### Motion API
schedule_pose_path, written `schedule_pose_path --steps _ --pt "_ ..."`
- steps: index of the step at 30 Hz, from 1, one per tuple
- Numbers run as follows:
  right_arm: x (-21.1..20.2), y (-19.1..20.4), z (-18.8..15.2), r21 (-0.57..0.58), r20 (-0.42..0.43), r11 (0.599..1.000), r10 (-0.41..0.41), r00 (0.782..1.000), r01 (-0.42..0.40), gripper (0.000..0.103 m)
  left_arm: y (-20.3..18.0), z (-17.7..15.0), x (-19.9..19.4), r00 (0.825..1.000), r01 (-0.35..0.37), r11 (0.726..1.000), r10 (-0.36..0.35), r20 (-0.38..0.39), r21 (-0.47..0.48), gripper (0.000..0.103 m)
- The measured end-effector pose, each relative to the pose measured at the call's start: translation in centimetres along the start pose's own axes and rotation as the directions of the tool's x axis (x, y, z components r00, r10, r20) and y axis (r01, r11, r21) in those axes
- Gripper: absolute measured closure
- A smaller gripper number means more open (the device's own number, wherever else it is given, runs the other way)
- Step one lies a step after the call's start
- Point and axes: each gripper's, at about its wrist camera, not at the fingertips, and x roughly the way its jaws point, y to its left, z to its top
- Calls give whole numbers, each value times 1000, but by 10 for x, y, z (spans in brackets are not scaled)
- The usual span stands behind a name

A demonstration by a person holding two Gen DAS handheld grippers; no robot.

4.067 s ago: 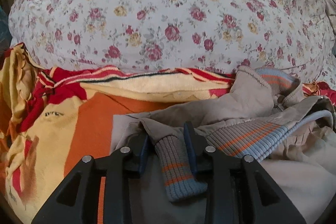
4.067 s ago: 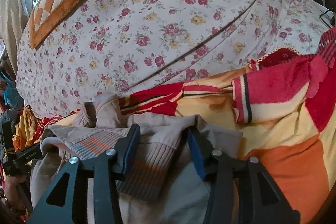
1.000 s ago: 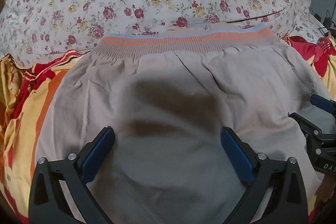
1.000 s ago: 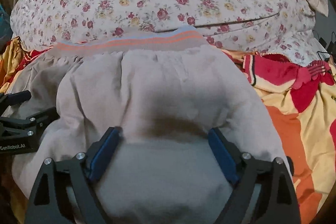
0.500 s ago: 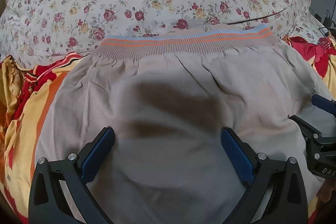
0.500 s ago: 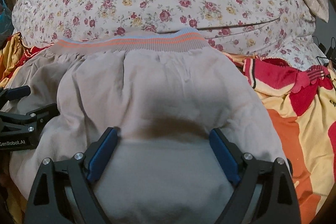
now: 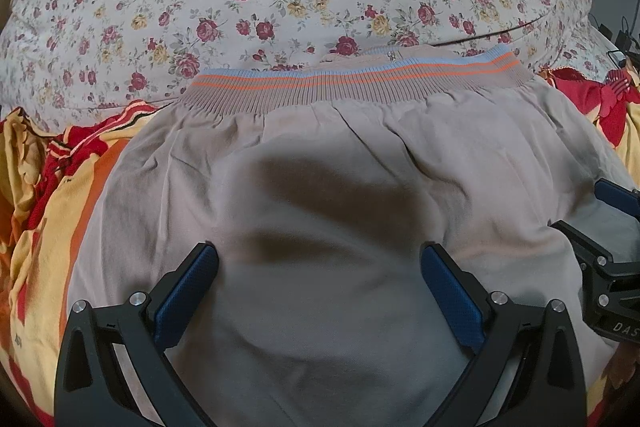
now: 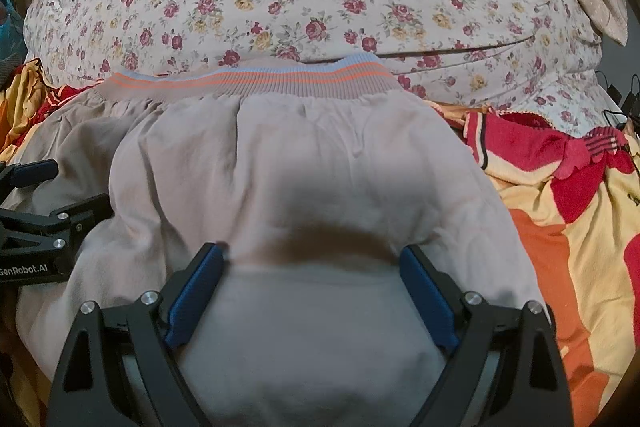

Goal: Fold large clothes

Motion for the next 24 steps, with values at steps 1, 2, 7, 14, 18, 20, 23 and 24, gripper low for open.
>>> schedule_pose_path --steps 1,2,7,14,18,20,23,24 --pt "0 0 0 -1 0 1000 -1 1000 1 11 0 0 0 1000 0 1000 0 0 0 9" --pt "0 0 0 -1 1 1000 -1 1000 1 11 0 0 0 1000 0 1000 0 0 0 9" --pt "0 0 0 -2 2 1000 0 1000 0 10 0 0 0 1000 -1 1000 1 0 0 9" --pt "0 1 0 -3 -2 1000 1 1000 -1 10 1 0 0 1000 -4 1000 4 -1 4 9" --pt "0 0 0 -5 -6 1000 2 1000 -3 10 1 0 0 1000 -4 1000 4 0 6 9" --pt "0 0 0 -7 -9 1000 3 1000 -3 10 1 0 0 1000 -4 1000 4 1 8 9" --pt "0 0 0 -9 -6 1000 2 1000 -2 10 1 0 0 1000 -4 1000 4 2 10 9" --pt "0 0 0 -10 -5 1000 2 1000 -2 10 1 0 0 1000 -5 1000 5 2 11 9"
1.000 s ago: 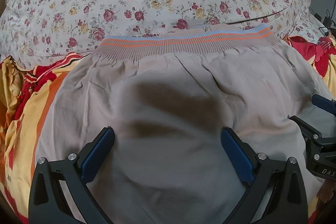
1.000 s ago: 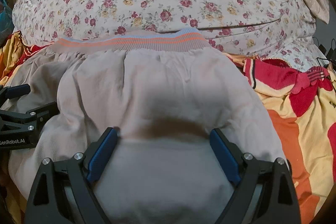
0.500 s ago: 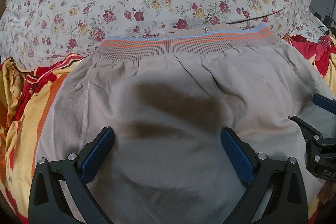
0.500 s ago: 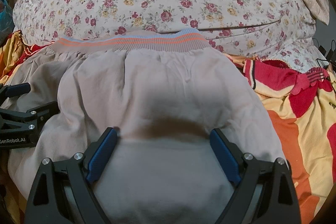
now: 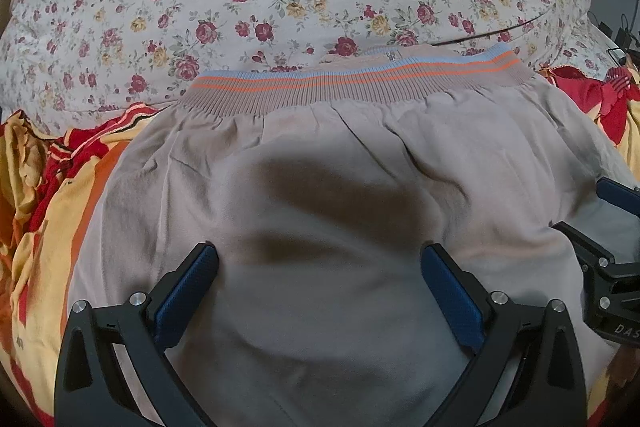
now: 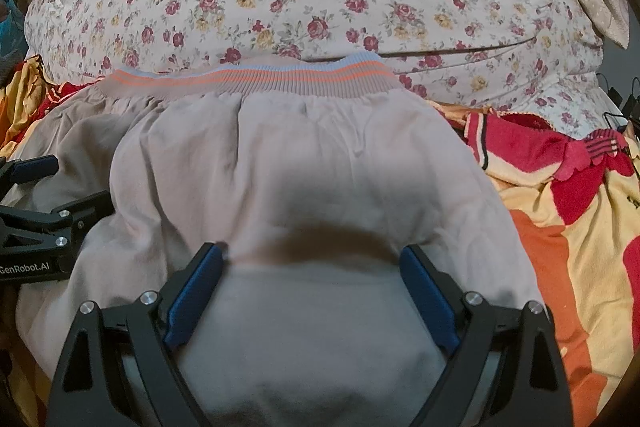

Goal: Fold large clothes

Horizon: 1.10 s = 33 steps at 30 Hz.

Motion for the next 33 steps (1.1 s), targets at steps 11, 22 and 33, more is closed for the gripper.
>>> schedule_pose_path --steps 11,22,33 --pt "-2 1 -1 -4 21 1000 -6 1000 6 10 0 0 0 1000 0 1000 0 0 1 9" --pt "-1 0 -1 -4 28 1000 -3 1000 3 9 0 0 0 1000 -1 1000 1 0 2 9" --pt "0 0 -1 -7 26 1000 -4 1000 5 8 0 0 0 1000 -1 1000 1 -1 2 9"
